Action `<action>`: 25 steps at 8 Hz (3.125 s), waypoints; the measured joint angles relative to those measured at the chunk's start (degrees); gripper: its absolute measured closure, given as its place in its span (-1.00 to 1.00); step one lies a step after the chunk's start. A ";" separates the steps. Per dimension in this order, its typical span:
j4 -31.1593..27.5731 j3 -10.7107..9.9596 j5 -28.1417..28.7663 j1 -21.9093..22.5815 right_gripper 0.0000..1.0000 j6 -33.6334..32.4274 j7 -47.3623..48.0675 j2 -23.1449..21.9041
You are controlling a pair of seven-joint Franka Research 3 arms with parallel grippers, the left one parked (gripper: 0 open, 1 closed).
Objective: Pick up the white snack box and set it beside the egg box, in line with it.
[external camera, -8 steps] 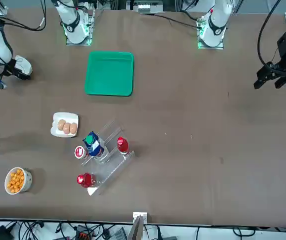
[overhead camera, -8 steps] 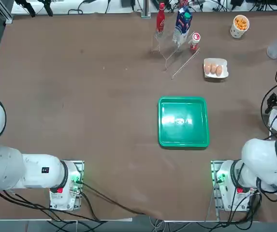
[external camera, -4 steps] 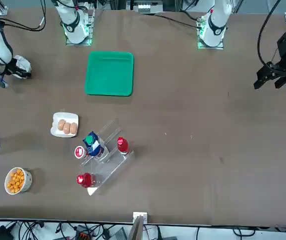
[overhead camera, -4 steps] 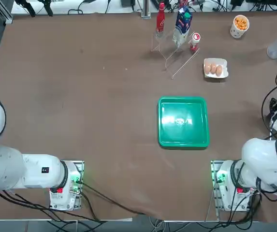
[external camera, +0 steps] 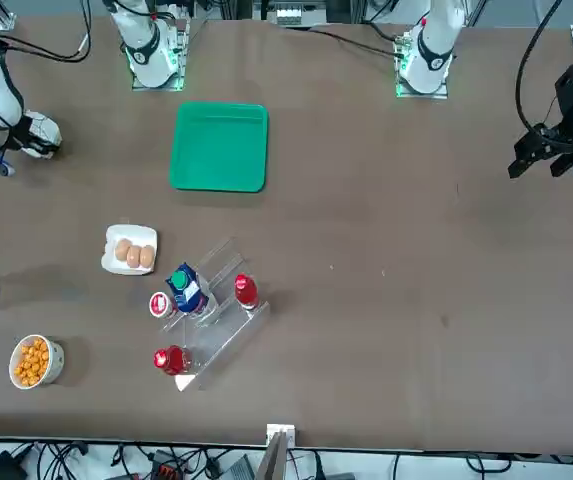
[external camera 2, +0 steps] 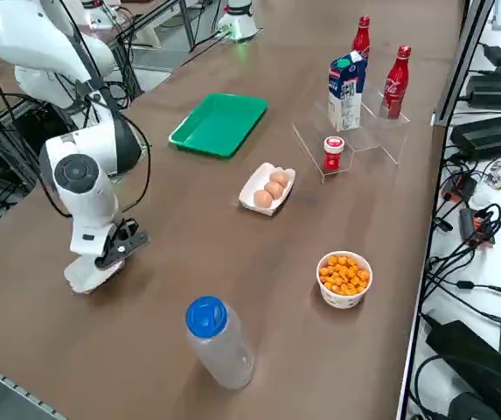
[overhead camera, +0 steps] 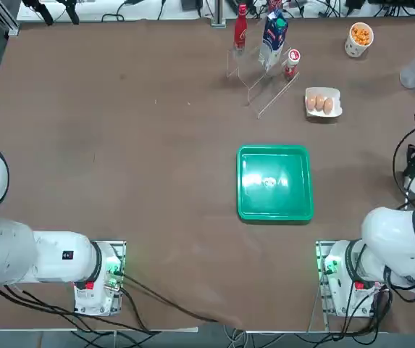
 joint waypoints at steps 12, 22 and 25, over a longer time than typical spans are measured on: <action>32.98 9.02 -0.19 24.34 0.96 -16.01 19.77 17.39; 33.22 8.03 -1.20 25.55 0.93 -12.16 20.64 22.19; 33.21 7.94 -1.20 25.58 0.31 -11.95 20.63 22.27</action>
